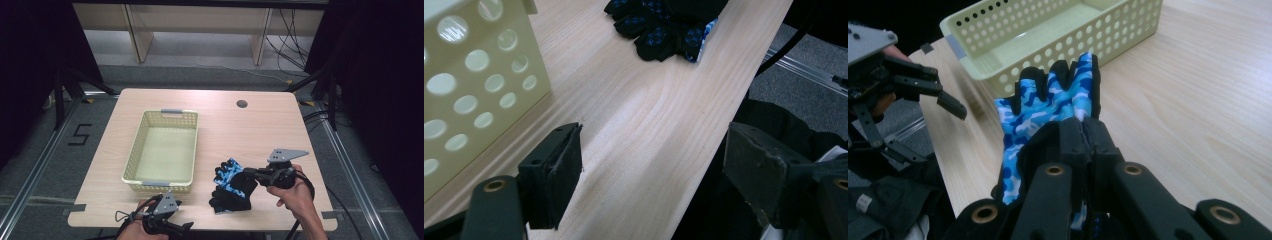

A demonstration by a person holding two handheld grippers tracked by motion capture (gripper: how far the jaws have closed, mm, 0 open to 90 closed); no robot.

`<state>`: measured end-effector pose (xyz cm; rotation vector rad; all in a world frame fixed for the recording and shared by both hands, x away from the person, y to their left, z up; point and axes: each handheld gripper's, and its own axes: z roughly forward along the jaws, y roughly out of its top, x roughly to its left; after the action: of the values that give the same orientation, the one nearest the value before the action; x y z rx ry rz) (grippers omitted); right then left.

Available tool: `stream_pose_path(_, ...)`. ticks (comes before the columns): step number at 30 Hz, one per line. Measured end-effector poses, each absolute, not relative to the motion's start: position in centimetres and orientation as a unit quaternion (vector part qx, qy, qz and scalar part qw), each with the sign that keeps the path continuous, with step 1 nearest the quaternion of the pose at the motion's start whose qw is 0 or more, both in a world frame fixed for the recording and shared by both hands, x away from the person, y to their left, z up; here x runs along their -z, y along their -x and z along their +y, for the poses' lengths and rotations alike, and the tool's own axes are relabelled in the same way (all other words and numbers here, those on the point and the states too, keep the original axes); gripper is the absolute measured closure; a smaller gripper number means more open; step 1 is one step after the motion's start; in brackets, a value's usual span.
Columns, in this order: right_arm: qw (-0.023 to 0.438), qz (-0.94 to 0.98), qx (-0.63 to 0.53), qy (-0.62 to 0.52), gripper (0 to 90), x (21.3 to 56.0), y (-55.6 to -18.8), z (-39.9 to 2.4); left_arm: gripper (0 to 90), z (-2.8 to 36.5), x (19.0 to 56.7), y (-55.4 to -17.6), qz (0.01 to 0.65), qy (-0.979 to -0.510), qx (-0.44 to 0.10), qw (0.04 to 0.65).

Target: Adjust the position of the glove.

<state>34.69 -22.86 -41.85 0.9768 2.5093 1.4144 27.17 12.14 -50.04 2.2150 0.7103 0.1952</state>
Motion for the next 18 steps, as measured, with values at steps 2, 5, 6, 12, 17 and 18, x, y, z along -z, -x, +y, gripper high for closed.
stream_pose_path(2, 0.047, 0.829, -0.46, -0.314, 88.9, 42.1, -34.8, -22.7, 22.8, 12.1, 50.0, -27.2, 0.28, -0.873, -0.077, 0.393)
stream_pose_path(5, 0.026, 0.833, -0.453, -0.317, 88.9, 42.8, -34.8, -22.4, 22.9, 12.1, 50.0, -27.1, 0.28, -0.872, -0.076, 0.393)
stream_pose_path(6, 0.027, 0.83, -0.456, -0.319, 88.9, 43.1, -34.8, -22.3, 22.8, 12.1, 50.0, -27.1, 0.28, -0.872, -0.077, 0.394)
stream_pose_path(12, 0.006, 0.845, -0.43, -0.317, 88.9, 45.0, -35.6, -22.3, 22.9, 11.9, 50.1, -27.1, 0.281, -0.871, -0.071, 0.396)
stream_pose_path(17, -0.009, 0.855, -0.398, -0.332, 88.8, 47.2, -36.3, -22.4, 22.9, 11.8, 50.1, -27.1, 0.271, -0.873, -0.076, 0.398)
stream_pose_path(18, -0.017, 0.852, -0.397, -0.34, 88.8, 47.4, -36.3, -22.3, 22.9, 11.7, 50.2, -27.0, 0.276, -0.873, -0.072, 0.396)
